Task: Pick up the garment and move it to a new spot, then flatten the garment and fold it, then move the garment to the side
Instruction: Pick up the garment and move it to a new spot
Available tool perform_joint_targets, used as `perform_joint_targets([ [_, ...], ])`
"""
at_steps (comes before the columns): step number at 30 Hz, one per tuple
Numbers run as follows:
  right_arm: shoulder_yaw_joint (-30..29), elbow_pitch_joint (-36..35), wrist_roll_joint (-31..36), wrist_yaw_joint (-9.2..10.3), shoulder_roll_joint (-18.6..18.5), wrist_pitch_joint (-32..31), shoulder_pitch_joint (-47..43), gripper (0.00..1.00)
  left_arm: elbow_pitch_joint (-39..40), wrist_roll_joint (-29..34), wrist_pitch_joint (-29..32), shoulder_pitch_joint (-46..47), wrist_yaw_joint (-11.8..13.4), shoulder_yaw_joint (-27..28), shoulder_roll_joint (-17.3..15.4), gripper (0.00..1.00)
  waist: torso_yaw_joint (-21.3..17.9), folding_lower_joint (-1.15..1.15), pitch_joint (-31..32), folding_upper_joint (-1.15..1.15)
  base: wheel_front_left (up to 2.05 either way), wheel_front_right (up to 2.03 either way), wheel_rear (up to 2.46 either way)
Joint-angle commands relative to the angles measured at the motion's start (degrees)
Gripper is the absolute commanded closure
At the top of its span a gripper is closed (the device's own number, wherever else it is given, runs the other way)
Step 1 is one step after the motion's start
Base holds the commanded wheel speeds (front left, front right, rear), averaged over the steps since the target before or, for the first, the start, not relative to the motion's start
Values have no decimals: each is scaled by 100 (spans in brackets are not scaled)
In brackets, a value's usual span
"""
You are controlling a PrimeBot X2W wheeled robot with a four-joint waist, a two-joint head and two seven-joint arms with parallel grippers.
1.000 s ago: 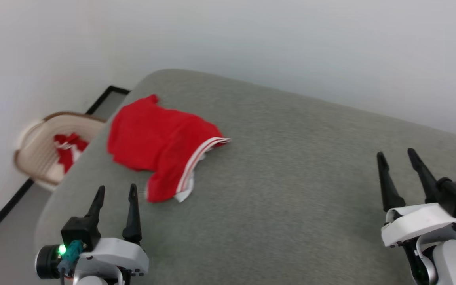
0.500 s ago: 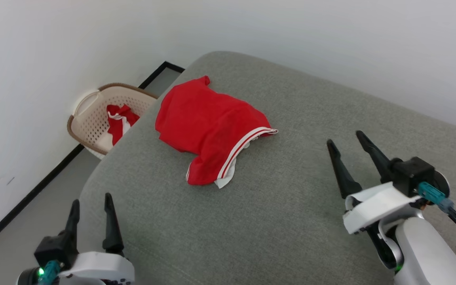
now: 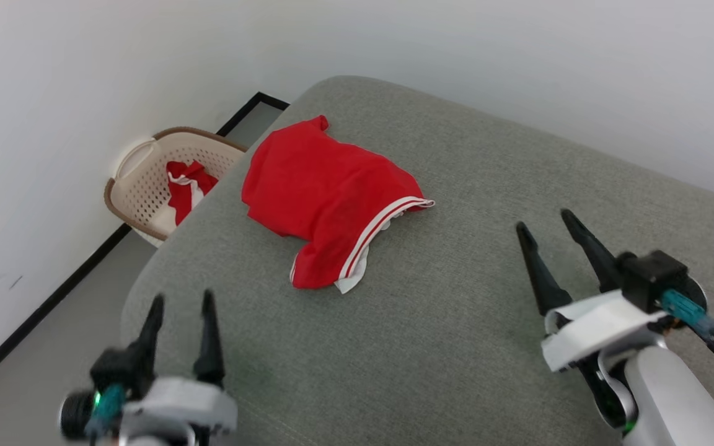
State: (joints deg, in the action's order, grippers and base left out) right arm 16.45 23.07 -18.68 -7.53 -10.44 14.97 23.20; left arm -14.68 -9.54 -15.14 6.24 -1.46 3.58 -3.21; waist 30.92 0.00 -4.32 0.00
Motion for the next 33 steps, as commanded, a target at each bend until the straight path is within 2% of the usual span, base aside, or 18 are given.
perform_joint_targets([
  [1,-141,-57,10,8,-9,29,-144,0,-119,46,-1,286,-121,-64,-79,0,-35,0,4,0,0,0,0],
  [3,-234,-145,75,7,48,29,-266,0,-369,74,-1,648,-268,-156,-207,0,-182,0,-57,0,0,0,0],
  [9,-319,-359,158,8,36,29,-292,0,-1272,-5,110,2129,-532,-430,-692,0,-1065,0,-571,0,0,0,0],
  [10,-319,-359,158,8,36,29,-292,0,-1272,-5,110,2129,-532,-430,-692,0,-1065,0,-571,0,0,0,0],
  [15,-398,-504,168,8,7,29,-162,0,-2209,-238,572,3382,-603,-698,-1226,0,-1766,0,-1044,0,0,0,0],
  [17,-388,-554,163,8,35,29,-114,0,-2594,-673,987,3745,-604,-820,-1351,0,-2020,0,-1189,0,0,0,0],
  [19,-408,-581,153,8,65,28,-111,0,-2877,-1089,1383,4071,-597,-967,-1610,0,-2223,0,-1269,0,0,0,0],
  [23,-492,-637,129,8,136,29,-126,0,-3200,-1932,2367,4405,-595,-1494,-1975,0,-2522,0,-1313,0,0,0,0],
  [29,-543,-714,134,8,198,29,-71,0,-3191,-3102,4026,4342,-595,-2311,-2519,0,-2799,0,-1378,0,0,0,0],
  [33,-516,-798,148,8,210,29,30,0,-3244,-3618,4820,4314,-597,-2532,-2831,0,-2938,0,-1546,0,0,0,0],
])
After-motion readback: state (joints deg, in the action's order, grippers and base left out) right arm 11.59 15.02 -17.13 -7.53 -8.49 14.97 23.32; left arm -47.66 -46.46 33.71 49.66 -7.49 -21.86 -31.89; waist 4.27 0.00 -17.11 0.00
